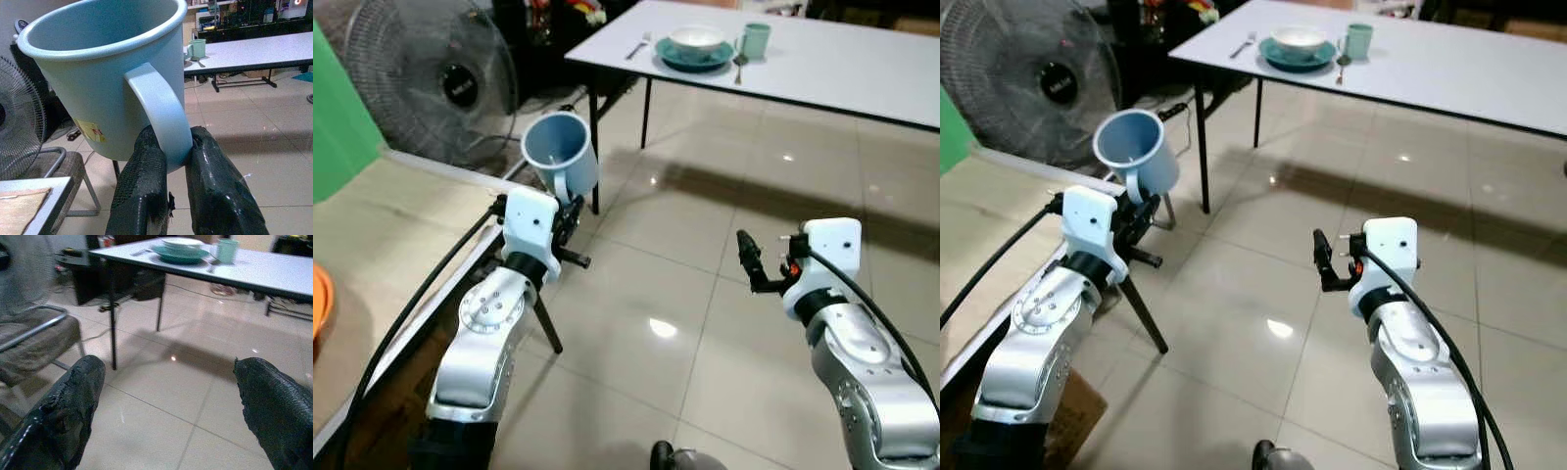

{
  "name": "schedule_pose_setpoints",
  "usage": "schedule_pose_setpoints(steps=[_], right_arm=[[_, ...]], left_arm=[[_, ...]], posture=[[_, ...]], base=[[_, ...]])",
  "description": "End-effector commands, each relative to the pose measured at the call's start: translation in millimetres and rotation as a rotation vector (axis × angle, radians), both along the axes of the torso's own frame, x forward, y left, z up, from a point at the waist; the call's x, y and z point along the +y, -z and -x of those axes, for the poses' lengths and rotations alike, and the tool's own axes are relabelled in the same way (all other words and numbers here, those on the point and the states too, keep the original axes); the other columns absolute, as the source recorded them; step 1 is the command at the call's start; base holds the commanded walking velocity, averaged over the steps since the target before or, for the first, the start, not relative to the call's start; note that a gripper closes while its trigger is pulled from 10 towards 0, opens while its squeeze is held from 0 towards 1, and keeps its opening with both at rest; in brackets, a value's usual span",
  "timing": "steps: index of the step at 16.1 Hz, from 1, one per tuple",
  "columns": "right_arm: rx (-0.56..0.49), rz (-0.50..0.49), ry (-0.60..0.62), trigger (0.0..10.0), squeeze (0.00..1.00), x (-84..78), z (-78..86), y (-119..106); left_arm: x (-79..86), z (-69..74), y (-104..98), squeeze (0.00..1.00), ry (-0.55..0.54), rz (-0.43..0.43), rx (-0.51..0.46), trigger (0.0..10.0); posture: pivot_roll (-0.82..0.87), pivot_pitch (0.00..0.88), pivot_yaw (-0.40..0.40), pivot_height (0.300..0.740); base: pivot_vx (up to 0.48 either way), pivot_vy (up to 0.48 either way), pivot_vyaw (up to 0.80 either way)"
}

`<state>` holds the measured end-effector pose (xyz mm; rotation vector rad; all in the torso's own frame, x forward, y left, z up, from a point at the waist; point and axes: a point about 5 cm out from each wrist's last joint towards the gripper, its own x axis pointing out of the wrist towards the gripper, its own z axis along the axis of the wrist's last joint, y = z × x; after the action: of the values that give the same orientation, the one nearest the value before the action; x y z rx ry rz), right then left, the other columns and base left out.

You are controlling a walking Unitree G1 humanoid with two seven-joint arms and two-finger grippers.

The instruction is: Setting the table

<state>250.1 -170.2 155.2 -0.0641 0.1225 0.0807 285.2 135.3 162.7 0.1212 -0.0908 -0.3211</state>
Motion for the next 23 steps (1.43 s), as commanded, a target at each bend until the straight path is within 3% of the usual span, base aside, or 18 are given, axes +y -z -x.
schedule_pose_setpoints(steps=[1, 6, 17, 23], right_arm=[[-0.005, -0.005, -0.012, 10.0, 0.00, 2.9, 2.4, -2.6], [-0.012, -0.005, 0.003, 10.0, 0.00, 0.8, 2.9, -3.5], [-0.018, -0.009, 0.021, 10.0, 0.00, -1.2, 3.0, -4.8], [-0.003, 0.040, 0.064, 10.0, 0.00, -6.8, -4.4, -4.2]], left_arm=[[3.7, -0.1, 0.0, 0.00, -0.006, -0.003, -0.004, 10.0], [1.5, -1.4, 0.9, 0.00, 0.009, -0.002, 0.001, 10.0], [-0.9, -3.4, 4.4, 0.00, 0.025, -0.001, 0.016, 10.0], [0.9, -3.6, 7.1, 0.00, 0.004, 0.007, 0.024, 10.0]], posture=[[0.04, 0.000, 0.038, 0.740], [0.04, 0.000, 0.043, 0.740], [0.02, 0.000, 0.051, 0.740], [0.03, 0.000, 0.030, 0.740]], base=[[0.259, 0.000, 0.00], [0.263, 0.000, -0.09], [0.299, 0.000, -0.78], [0.304, 0.000, 0.00]])
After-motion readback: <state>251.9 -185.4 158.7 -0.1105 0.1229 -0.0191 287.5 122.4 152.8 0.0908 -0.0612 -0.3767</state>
